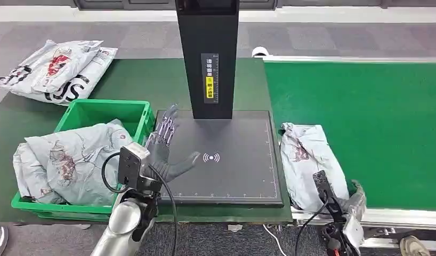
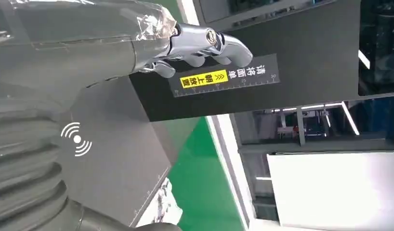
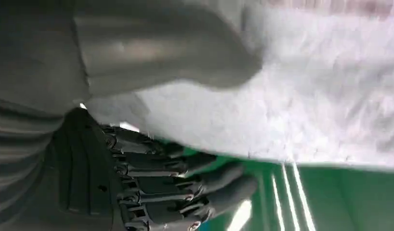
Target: Moved the parcel from conveyor to table for the left to box.
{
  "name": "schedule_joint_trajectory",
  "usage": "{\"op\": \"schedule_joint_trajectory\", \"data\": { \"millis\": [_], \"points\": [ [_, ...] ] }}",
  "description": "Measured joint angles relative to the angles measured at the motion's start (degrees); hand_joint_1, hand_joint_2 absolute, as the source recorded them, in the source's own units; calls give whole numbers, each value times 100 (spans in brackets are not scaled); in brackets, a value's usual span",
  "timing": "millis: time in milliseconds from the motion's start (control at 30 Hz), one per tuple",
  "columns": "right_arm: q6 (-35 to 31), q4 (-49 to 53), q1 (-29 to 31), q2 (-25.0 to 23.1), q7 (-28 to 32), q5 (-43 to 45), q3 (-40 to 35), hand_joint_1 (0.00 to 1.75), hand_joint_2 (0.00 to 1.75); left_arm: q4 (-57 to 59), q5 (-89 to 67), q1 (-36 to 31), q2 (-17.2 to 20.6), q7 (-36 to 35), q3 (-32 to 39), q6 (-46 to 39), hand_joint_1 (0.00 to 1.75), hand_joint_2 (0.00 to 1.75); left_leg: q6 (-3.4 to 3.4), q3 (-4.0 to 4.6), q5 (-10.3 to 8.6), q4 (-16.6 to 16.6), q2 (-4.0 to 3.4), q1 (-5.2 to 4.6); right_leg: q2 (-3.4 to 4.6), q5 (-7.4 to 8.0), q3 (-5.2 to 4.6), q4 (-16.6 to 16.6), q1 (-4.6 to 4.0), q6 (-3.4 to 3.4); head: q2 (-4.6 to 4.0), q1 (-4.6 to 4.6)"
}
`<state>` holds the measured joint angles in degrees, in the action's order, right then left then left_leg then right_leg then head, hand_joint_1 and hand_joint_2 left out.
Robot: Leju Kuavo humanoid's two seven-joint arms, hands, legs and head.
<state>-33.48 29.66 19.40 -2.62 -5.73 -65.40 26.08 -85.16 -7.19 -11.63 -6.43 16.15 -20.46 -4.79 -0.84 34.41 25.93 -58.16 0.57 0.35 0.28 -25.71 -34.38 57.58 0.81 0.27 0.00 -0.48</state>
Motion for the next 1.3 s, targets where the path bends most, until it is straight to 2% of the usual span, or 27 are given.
{"op": "schedule_joint_trajectory", "data": {
  "millis": [333, 800, 833, 933, 1100, 1300],
  "points": [
    [9, 0, 36, 4, -4, -42, -2, 175, 175, -79, -48, 25, 0, -11, 0, 0, 0, 175, 0, -3, -1, -1, 0, 0, 0, 2, 2, 0, -2, 1, 0, -2],
    [-177, 417, -98, -57, 306, 229, -87, 171, 175, -155, -81, 71, 2, -17, 0, -59, 0, 175, 1, 2, -1, 0, 6, -1, -2, 1, 2, 0, 2, 2, 0, 0],
    [-192, 488, -133, -70, 372, 267, -105, 0, 175, -160, -87, 77, 2, -17, 2, -70, 0, 175, 1, 3, -1, 0, 6, -1, -3, 1, 2, 0, 2, 2, 0, 0],
    [-203, 1055, -296, -171, 604, 409, -225, 0, 175, -212, -144, 123, 0, -26, 13, -98, 0, 175, 1, 2, -1, 0, 5, -1, -2, 1, 2, 0, 1, 1, 0, 0],
    [-238, 2664, -649, -446, 1404, 1304, -696, 0, 175, -240, -240, 168, -13, -50, 66, -107, 0, 175, 0, 2, -1, 0, 5, 0, -2, 0, 0, 1, -1, 1, 0, -2],
    [-507, 4167, -945, -588, 1917, 1904, -1200, 0, 175, -232, -264, 167, -63, -28, 87, -83, 0, 175, 3, 2, -3, 0, 8, 0, -5, 0, 1, 1, 0, 1, -2, 0]
  ]
}}
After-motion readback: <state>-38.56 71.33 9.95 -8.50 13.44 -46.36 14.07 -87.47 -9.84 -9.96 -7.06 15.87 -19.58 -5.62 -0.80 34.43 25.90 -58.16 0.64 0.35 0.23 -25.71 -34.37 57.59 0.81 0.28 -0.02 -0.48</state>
